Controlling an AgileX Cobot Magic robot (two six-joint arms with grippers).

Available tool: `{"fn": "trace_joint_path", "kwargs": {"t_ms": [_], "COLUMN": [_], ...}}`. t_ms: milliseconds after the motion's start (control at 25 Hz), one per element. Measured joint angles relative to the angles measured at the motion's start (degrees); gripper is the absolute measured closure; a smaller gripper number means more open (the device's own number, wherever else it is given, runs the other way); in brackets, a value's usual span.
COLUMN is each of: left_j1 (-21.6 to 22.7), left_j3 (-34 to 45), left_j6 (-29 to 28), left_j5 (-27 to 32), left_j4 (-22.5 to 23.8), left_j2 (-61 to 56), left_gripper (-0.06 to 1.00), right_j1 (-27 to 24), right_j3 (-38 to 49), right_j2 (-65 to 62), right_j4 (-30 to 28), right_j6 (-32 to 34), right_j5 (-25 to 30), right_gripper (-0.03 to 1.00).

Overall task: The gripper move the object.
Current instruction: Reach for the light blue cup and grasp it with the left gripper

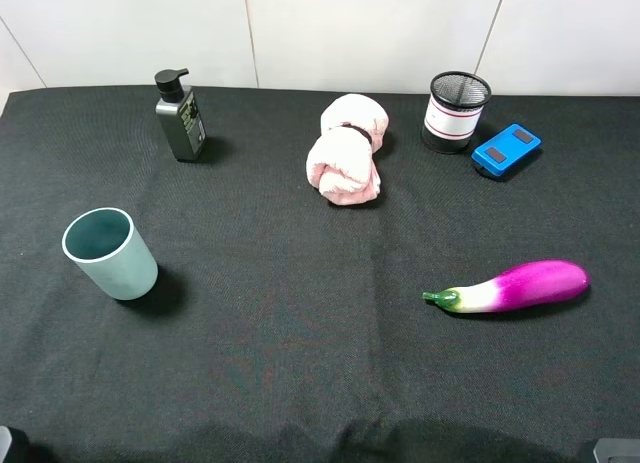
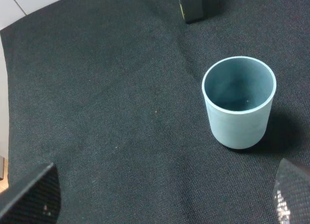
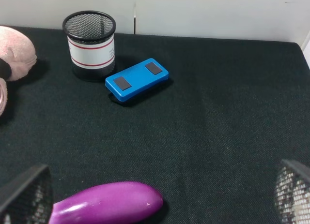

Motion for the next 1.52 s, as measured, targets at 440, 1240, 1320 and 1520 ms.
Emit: {"fn": "trace_joint_path", "kwargs": {"t_ms": [440, 1240, 1320, 1520], "left_j1": [0.0, 0.0, 0.0, 0.0], "left_j3": [0.0, -0.52, -1.56, -5.17], "left_j6": [0.0, -2.59, -2.97, -3.15], "left_j5": [0.0, 0.07, 0.07, 0.02], "left_j4": [0.0, 0.49, 0.68, 1.0], "left_j2": [0.0, 1.32, 3.88, 12.17], "left_gripper": [0.01, 0.01, 0.01, 0.01], "right_j1": [0.0, 0.0, 0.0, 0.0], "right_j3": [0.0, 0.0, 0.0, 0.0], "right_j2": [0.0, 0.0, 0.0, 0.0], "right_j4": [0.0, 0.0, 0.0, 0.0], "right_j6": [0.0, 0.0, 0.0, 0.0], "right_j5": [0.0, 0.0, 0.0, 0.0], "right_gripper": [0.27, 0.27, 0.27, 0.27]}}
